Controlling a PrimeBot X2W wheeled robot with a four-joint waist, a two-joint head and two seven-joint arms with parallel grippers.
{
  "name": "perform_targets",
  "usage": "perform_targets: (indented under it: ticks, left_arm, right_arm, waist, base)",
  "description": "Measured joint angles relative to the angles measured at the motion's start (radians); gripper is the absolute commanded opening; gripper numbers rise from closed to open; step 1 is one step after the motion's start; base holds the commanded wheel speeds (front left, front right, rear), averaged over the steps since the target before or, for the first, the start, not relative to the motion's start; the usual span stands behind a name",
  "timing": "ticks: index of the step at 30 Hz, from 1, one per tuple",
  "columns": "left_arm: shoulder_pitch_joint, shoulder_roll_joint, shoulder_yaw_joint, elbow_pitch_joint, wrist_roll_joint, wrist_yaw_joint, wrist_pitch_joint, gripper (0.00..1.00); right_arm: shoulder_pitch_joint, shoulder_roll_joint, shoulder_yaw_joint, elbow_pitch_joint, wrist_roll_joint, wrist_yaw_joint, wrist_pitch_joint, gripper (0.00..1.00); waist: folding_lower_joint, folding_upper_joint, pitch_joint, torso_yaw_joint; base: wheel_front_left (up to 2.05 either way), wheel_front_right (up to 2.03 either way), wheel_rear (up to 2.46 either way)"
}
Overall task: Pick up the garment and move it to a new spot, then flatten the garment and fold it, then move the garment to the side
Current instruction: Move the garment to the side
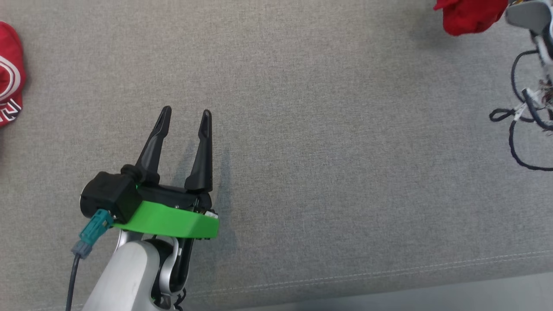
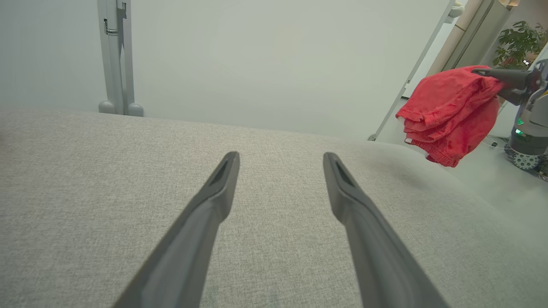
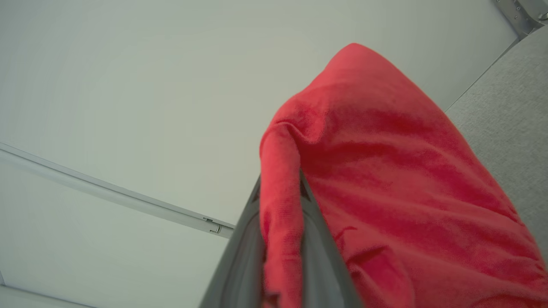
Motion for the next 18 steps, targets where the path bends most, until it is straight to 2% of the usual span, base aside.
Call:
perform_targets:
  ticks: [5,18]
  left_arm:
    - [-0.036,0.000,-0.005,-0.028,0.007,0.000,0.009,1.00]
    - [-0.082,0.010,0.027,-0.075,0.043,0.010,0.026,1.00]
  right_arm:
    - [-0.072,-0.032,-0.016,0.012,-0.006,-0.033,0.006,0.00]
    - [-0.206,-0.064,-0.038,0.043,-0.031,-0.042,0.006,0.00]
  waist:
    - [0.0000,0.0000,0.047,0.020]
    - [0.0000,0.0000,0.181,0.072]
  base:
    - [0.00,0.00,0.00]
    - [0.00,0.00,0.00]
